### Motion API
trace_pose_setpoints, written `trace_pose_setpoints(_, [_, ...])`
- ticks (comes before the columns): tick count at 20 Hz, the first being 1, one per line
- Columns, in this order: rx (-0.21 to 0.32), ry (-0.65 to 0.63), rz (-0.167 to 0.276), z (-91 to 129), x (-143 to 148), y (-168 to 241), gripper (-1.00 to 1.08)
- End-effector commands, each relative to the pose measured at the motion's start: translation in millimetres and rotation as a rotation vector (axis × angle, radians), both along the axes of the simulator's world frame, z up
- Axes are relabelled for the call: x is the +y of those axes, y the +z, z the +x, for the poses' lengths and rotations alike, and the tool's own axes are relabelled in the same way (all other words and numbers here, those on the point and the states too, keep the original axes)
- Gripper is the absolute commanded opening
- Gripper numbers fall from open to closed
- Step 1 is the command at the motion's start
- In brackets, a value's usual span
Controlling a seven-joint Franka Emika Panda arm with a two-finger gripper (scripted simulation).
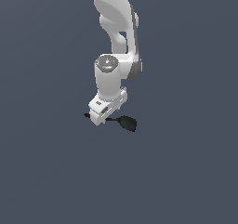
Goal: Pick up the object and move it to a goal position.
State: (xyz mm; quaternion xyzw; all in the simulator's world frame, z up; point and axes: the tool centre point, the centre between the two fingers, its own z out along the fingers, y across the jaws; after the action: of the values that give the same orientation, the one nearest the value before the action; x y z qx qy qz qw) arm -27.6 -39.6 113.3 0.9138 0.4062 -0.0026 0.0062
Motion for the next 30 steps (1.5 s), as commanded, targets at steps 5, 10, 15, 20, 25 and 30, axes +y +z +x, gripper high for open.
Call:
trace_pose_setpoints(5, [0.003,0.173,0.001,-7.3,-5.9,-14.6,1.0])
trace_pose_setpoints(10, [0.005,0.305,0.004,-13.2,-9.8,-25.4,1.0])
trace_pose_setpoints(15, [0.005,0.422,0.007,-18.6,-12.7,-34.7,1.0])
trace_pose_setpoints(20, [0.005,0.506,0.01,-22.6,-14.6,-41.2,1.0])
trace_pose_setpoints(25, [0.004,0.556,0.012,-25.0,-15.6,-45.0,1.0])
trace_pose_setpoints(30, [0.004,0.573,0.013,-25.8,-15.9,-46.2,1.0])
